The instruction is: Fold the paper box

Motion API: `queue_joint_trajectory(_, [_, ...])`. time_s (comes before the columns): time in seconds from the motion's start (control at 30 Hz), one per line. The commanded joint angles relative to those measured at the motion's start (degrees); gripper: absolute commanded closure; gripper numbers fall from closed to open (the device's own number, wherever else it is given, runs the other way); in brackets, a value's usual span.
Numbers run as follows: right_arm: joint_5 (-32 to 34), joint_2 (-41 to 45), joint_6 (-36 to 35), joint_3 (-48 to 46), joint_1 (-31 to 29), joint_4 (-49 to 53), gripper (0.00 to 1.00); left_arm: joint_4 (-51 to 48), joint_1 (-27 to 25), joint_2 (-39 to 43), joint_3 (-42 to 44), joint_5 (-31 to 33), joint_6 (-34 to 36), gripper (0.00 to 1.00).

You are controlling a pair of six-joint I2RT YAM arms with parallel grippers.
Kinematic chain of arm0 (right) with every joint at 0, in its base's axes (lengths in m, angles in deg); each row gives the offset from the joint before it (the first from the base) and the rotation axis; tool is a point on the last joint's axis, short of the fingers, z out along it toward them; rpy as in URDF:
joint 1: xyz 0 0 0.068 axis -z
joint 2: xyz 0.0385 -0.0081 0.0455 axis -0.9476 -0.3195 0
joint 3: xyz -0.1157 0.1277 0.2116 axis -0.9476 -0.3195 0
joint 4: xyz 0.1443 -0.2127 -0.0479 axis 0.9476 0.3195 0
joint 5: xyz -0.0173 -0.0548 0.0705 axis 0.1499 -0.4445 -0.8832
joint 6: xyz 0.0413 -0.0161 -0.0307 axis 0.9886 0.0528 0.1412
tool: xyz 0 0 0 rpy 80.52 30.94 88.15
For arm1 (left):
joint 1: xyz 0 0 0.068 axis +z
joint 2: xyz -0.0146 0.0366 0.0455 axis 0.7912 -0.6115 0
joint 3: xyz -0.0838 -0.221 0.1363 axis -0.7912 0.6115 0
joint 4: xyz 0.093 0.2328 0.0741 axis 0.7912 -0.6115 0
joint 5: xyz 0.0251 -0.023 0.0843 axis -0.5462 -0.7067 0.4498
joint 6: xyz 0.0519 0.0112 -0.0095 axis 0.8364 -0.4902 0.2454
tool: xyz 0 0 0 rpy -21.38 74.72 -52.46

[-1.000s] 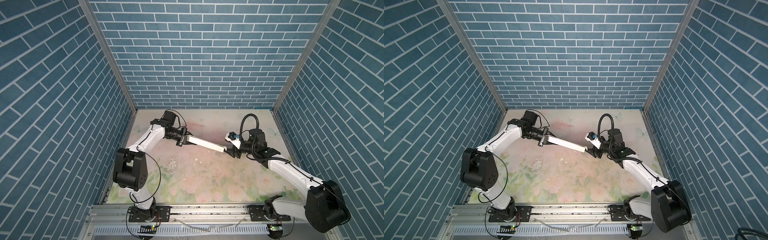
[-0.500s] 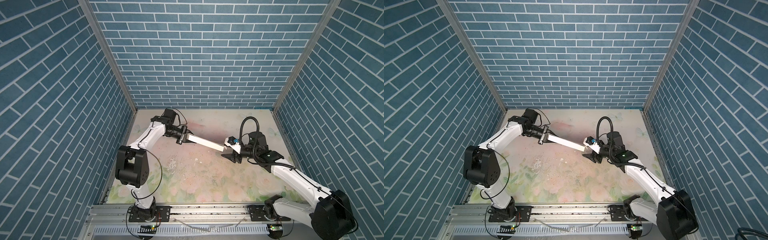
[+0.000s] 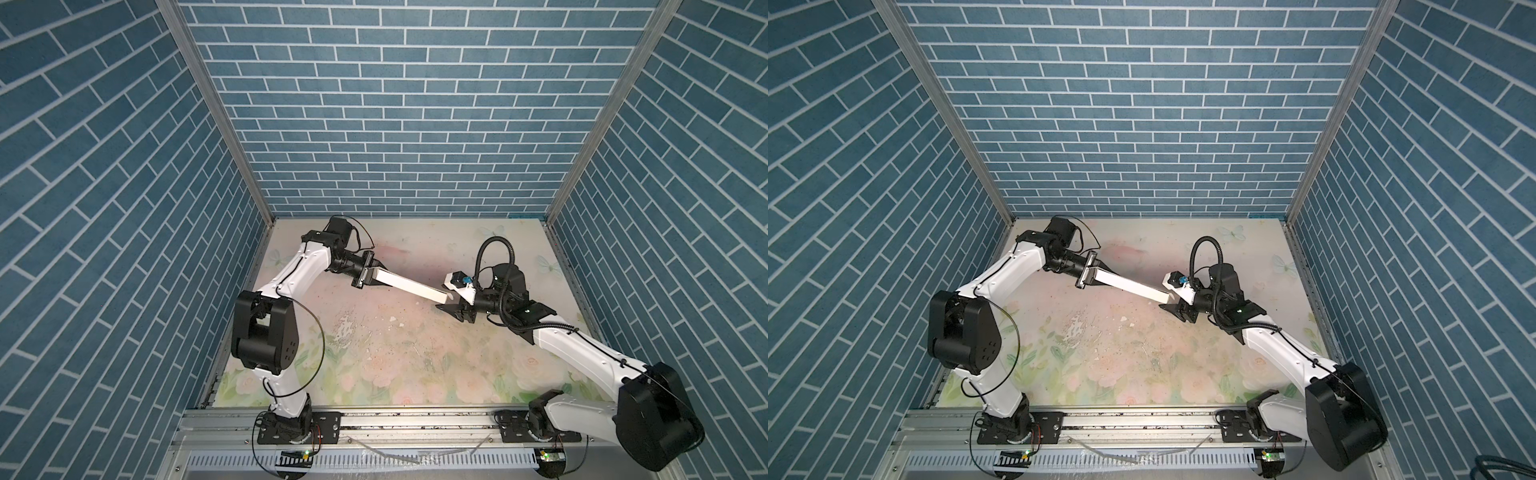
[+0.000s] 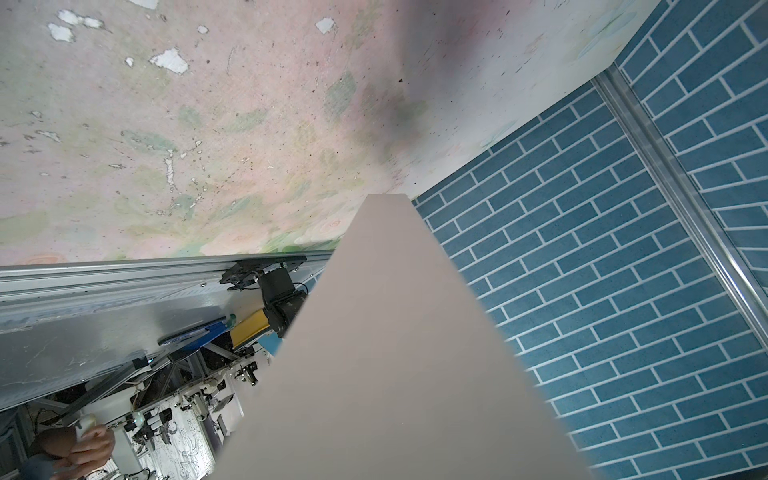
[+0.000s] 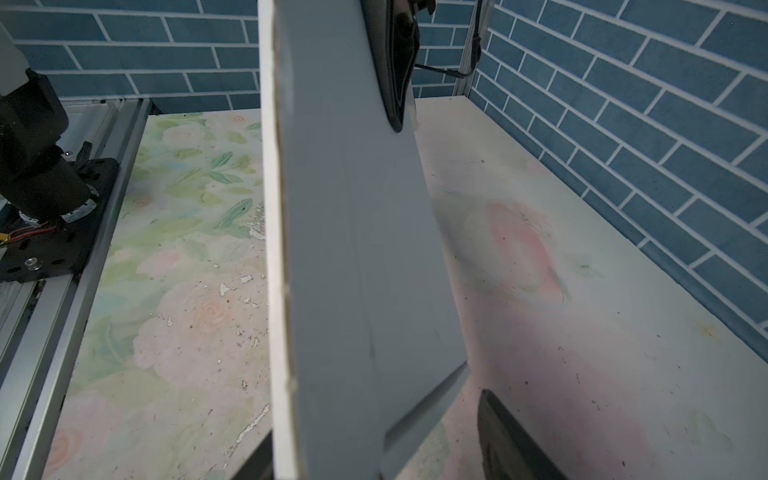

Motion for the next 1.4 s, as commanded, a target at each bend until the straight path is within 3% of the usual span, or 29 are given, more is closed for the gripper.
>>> queue_joint_trajectory(0.0, [-1.83, -2.56, 2.15, -0.63, -1.37, -8.21, 0.38, 0.24, 0.33, -0.5, -0.92, -0.27, -0.09, 0.99])
queue_joint_trajectory(0.23, [-0.88, -5.39, 6.08, -2.23, -2.95, -18.52, 0.41, 4.09, 0.4, 0.63, 1.35, -0.38, -2.52, 0.99])
queue_joint_trajectory(0.6, [-0.44, -5.42, 8.57, -3.63, -4.17, -22.1, 0.5, 4.98, 0.39, 0.55, 1.5, -0.24, -2.86, 1.0])
queue_joint_trajectory(0.83, [0.18, -6.2, 9.77, -3.95, -4.56, -24.32, 0.63, 5.11, 0.4, 0.29, 1.23, -0.24, -2.98, 1.0])
queue_joint_trajectory(1.07, [0.52, -6.65, 10.37, -3.99, -4.89, -25.53, 0.65, 5.44, 0.31, -0.03, 1.09, -0.22, -3.12, 1.0])
queue_joint_trajectory(1.2, [0.71, -6.39, 10.52, -3.97, -4.93, -25.74, 0.71, 5.86, 0.31, -0.28, 1.22, -0.33, -3.07, 1.0])
queue_joint_trajectory(1.37, [0.97, -5.35, 10.06, -3.94, -4.96, -24.56, 0.75, 6.73, 0.31, -0.99, 1.39, -0.58, -2.71, 0.92])
